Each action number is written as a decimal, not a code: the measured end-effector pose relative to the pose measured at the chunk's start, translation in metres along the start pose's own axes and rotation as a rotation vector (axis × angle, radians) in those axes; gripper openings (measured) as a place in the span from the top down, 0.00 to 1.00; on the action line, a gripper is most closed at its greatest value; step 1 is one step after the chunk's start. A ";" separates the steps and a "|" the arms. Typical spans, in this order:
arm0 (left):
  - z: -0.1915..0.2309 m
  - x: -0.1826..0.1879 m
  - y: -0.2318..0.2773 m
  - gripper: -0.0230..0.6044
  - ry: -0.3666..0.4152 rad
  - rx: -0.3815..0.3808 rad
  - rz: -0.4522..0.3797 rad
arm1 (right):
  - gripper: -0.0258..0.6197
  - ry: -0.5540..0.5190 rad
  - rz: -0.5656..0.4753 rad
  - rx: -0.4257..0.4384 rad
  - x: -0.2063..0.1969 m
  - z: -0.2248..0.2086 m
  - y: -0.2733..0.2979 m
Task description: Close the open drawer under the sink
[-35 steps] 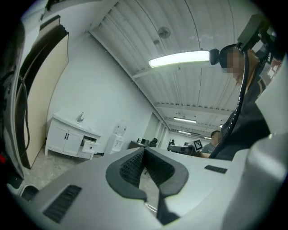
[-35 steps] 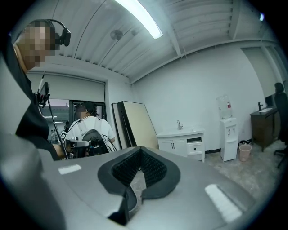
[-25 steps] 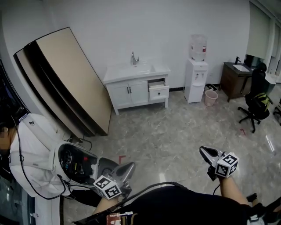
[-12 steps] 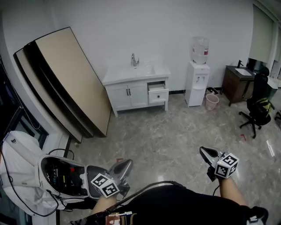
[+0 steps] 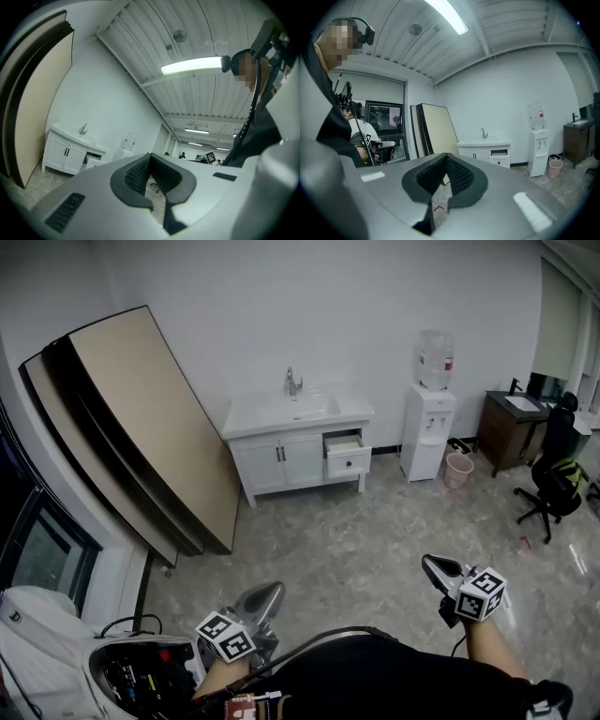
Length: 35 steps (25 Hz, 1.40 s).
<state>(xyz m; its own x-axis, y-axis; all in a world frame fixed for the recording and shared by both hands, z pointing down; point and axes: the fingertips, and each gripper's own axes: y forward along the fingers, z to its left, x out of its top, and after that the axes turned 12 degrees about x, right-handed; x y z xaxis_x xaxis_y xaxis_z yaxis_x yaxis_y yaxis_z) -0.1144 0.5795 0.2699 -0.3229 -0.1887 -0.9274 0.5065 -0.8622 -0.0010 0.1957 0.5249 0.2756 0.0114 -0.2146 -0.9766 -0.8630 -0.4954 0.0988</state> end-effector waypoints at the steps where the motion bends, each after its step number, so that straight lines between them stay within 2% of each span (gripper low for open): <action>1: 0.012 0.006 0.001 0.97 0.001 -0.004 0.002 | 0.96 -0.001 0.000 -0.004 0.002 0.000 0.013; 9: 0.106 0.042 0.003 0.97 -0.006 -0.012 0.007 | 0.96 0.011 0.004 -0.042 0.014 -0.015 0.106; 17: 0.170 0.056 0.015 0.97 -0.025 0.050 -0.011 | 0.96 0.005 0.033 0.000 0.028 -0.047 0.179; 25: 0.217 0.062 0.061 0.97 -0.019 0.147 -0.027 | 0.96 0.008 0.054 0.103 0.031 -0.120 0.250; 29: 0.231 0.077 0.109 0.97 -0.023 0.194 -0.052 | 0.96 0.016 0.070 0.150 0.044 -0.176 0.283; 32: 0.234 0.090 0.149 0.97 0.006 0.223 -0.060 | 0.96 -0.016 0.076 0.193 0.065 -0.218 0.302; 35: 0.244 0.101 0.192 0.97 -0.002 0.257 -0.087 | 0.96 -0.034 0.072 0.222 0.081 -0.262 0.319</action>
<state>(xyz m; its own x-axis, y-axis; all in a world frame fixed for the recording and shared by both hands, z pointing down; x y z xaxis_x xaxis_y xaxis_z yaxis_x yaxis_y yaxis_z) -0.2445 0.2799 0.2670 -0.3578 -0.1091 -0.9274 0.2569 -0.9663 0.0146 0.0535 0.1282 0.2779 -0.0681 -0.2128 -0.9747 -0.9508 -0.2820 0.1280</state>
